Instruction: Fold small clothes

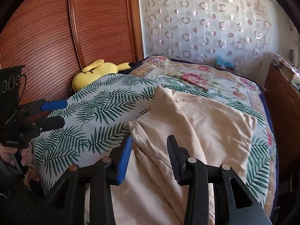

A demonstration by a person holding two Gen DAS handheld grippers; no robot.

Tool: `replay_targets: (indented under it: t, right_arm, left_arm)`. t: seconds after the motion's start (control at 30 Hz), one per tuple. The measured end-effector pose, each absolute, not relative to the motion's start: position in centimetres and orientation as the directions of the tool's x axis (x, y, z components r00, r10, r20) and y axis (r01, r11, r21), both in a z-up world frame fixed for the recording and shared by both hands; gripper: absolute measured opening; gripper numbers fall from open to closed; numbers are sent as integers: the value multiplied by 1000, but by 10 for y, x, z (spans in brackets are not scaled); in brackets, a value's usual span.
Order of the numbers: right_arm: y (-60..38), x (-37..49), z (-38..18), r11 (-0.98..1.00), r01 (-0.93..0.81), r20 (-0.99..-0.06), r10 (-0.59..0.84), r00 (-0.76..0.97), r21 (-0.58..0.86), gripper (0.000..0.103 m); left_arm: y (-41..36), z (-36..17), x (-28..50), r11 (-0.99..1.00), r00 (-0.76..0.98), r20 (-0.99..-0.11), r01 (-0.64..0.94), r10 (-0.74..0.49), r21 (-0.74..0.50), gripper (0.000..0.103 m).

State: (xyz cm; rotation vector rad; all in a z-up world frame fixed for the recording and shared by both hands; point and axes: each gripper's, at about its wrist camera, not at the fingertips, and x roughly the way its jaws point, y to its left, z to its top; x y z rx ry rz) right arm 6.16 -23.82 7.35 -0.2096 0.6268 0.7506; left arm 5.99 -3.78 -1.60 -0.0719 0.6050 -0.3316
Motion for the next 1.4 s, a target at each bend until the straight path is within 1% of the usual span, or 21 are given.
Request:
replay_targets:
  t: [0.17,0.33,0.43,0.57,0.63,0.67,0.7,0.73,0.77,0.9,1.07,1.2,1.27,1.4]
  right_arm:
    - [-197,99,52,697,-716,-667,551,501,39,40]
    - [-167,115,47,665,-746,-728,527,439,31,40]
    - [-147,120,42,639,-769,-764,495,415,-3,40]
    - [-134,128,30,649,-759,-788,436,435,-60,40]
    - [-133,129,30,649,-757,-778,437,452,-76,39]
    - [-131,129,29,657,-747,-771,424,475,-100,25]
    - [-128,132,28,670,-732,-765,405,501,-125,18]
    - [-129,133,28,678,-725,-763,405,504,-119,10]
    - [-132,134,29,683,-725,-757,424,498,-94,7]
    - [-155,131,54,720,-692,-675,486,554,-50,5]
    - [-194,137,95,780,-623,-587,479,653,-57,5]
    - [-225,152,118,832,-549,-547,424,722,-80,5]
    - [-241,164,125,865,-491,-538,366,759,-104,5]
    - [-262,196,120,924,-370,-561,256,787,-98,5]
  left_arm:
    - [-32,-16,58,946,774,-544,279,-324,-167,70]
    - [-28,-17,57,947,774,-547,271,-319,-169,70]
    - [-28,-20,58,946,767,-554,274,-323,-173,70]
    - [-31,-23,57,942,759,-559,282,-334,-179,70]
    - [-32,-24,57,943,757,-563,284,-332,-174,70]
    - [-32,-25,57,943,756,-564,285,-332,-173,70]
    - [-33,-25,57,942,753,-568,287,-333,-173,70]
    - [-33,-26,57,942,751,-570,288,-334,-173,70]
    - [-33,-26,57,942,749,-573,289,-334,-172,70]
    - [-37,-29,56,940,742,-579,293,-338,-173,70]
    - [-43,-32,56,937,734,-585,305,-346,-172,70]
    - [-46,-34,57,934,727,-589,312,-352,-174,70]
    - [-48,-35,56,933,724,-591,316,-356,-175,70]
    - [-49,-38,58,932,718,-599,318,-356,-173,70]
